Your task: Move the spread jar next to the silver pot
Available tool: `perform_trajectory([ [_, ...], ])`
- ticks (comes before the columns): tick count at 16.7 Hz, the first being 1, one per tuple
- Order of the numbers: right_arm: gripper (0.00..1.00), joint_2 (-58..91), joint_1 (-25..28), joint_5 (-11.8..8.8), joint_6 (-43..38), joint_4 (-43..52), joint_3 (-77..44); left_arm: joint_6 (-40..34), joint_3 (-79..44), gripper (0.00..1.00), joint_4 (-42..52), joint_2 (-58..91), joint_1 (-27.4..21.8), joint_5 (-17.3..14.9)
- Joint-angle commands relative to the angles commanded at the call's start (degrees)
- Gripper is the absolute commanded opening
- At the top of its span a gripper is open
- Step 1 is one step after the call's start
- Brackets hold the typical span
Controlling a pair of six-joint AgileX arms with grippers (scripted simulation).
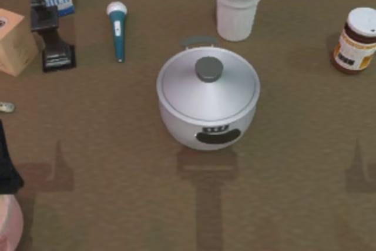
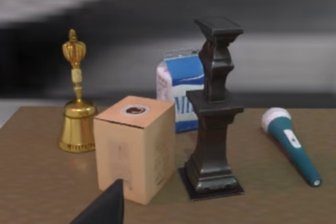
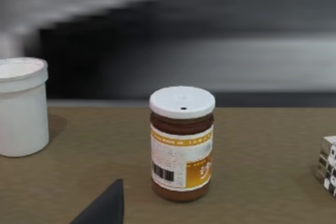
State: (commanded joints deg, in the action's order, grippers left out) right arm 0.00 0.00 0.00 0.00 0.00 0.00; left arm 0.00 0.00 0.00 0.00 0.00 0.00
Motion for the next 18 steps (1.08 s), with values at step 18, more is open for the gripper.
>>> perform_trajectory([
  [18, 1.0, 59.0, 0.5, -4.6, 15.1, 35.5, -64.3, 0.0, 0.0, 1.0, 0.0, 0.0, 0.0, 0.0],
])
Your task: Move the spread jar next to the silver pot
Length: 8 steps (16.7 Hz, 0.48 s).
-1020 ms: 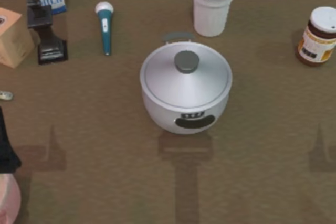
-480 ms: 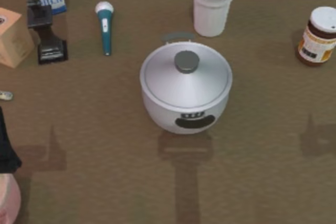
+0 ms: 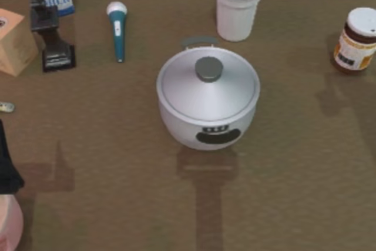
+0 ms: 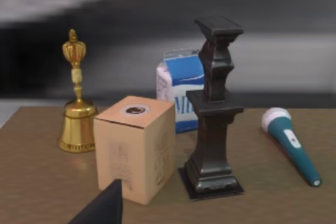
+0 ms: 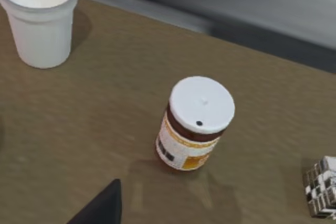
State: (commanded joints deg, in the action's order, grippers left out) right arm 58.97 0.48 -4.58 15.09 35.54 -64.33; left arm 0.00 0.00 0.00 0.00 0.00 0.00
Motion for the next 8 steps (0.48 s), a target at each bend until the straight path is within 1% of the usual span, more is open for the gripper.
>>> perform_trajectory([
  [8, 1.0, 48.6, -1.2, -1.7, 14.5, 29.5, -51.1, 0.0, 0.0, 1.0, 0.0, 0.0, 0.0, 0.0],
])
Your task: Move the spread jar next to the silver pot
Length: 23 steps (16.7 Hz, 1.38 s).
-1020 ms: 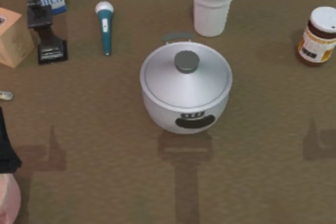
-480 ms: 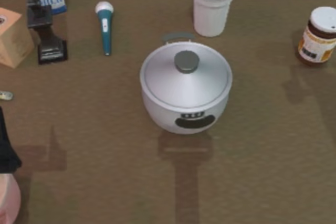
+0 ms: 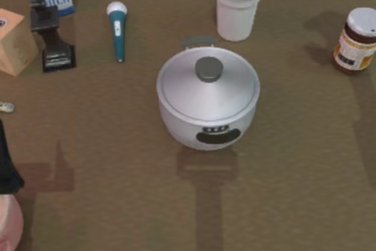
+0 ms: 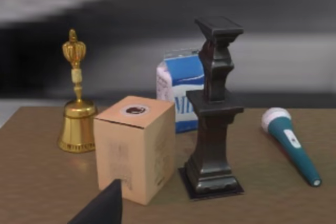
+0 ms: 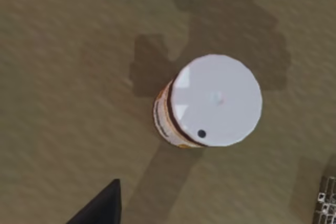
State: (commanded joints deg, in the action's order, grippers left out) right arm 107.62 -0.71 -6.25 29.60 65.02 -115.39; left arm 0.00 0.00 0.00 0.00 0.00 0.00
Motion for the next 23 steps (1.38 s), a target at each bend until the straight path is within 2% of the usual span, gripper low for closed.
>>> perform_trajectory([
  [6, 1.0, 30.2, -0.6, -0.8, 9.4, 17.1, -31.6, 0.0, 0.0, 1.0, 0.0, 0.0, 0.0, 0.0],
  [11, 1.0, 45.6, -0.9, -1.2, 14.0, 25.2, -47.8, 0.0, 0.0, 1.0, 0.0, 0.0, 0.0, 0.0],
  [18, 1.0, 48.5, -0.9, -1.3, 14.9, 26.7, -50.8, 0.0, 0.0, 1.0, 0.0, 0.0, 0.0, 0.0],
  [23, 1.0, 47.5, -0.5, -1.2, 14.5, 23.0, -46.4, 0.0, 0.0, 1.0, 0.0, 0.0, 0.0, 0.0],
])
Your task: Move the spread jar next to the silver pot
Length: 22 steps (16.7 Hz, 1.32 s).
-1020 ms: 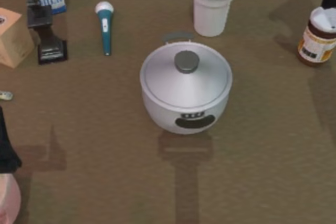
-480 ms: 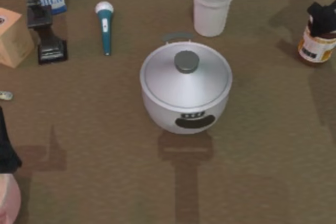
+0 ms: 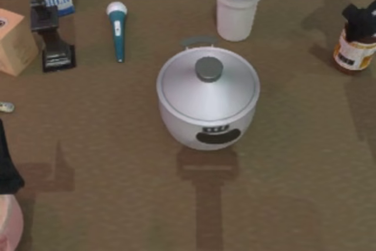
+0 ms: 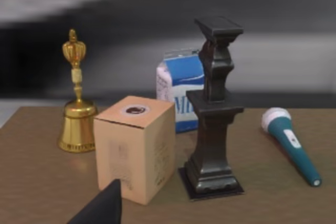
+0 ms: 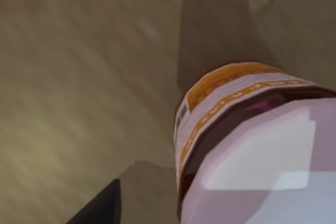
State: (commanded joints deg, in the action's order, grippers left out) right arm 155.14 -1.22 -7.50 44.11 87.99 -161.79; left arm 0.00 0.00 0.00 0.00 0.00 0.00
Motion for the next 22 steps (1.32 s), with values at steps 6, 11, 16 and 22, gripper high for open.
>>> perform_trajectory([
  [6, 1.0, -2.9, 0.4, 0.0, -0.4, -10.6, 14.0, 0.0, 0.0, 1.0, 0.0, 0.0, 0.0, 0.0],
  [11, 1.0, -3.1, 0.4, 0.0, -0.4, -11.6, 15.0, 0.0, 0.0, 1.0, 0.0, 0.0, 0.0, 0.0],
  [16, 0.62, -3.1, 0.4, 0.0, -0.4, -11.6, 15.0, 0.0, 0.0, 1.0, 0.0, 0.0, 0.0, 0.0],
  [22, 0.17, -3.1, 0.4, 0.0, -0.4, -11.6, 15.0, 0.0, 0.0, 1.0, 0.0, 0.0, 0.0, 0.0],
])
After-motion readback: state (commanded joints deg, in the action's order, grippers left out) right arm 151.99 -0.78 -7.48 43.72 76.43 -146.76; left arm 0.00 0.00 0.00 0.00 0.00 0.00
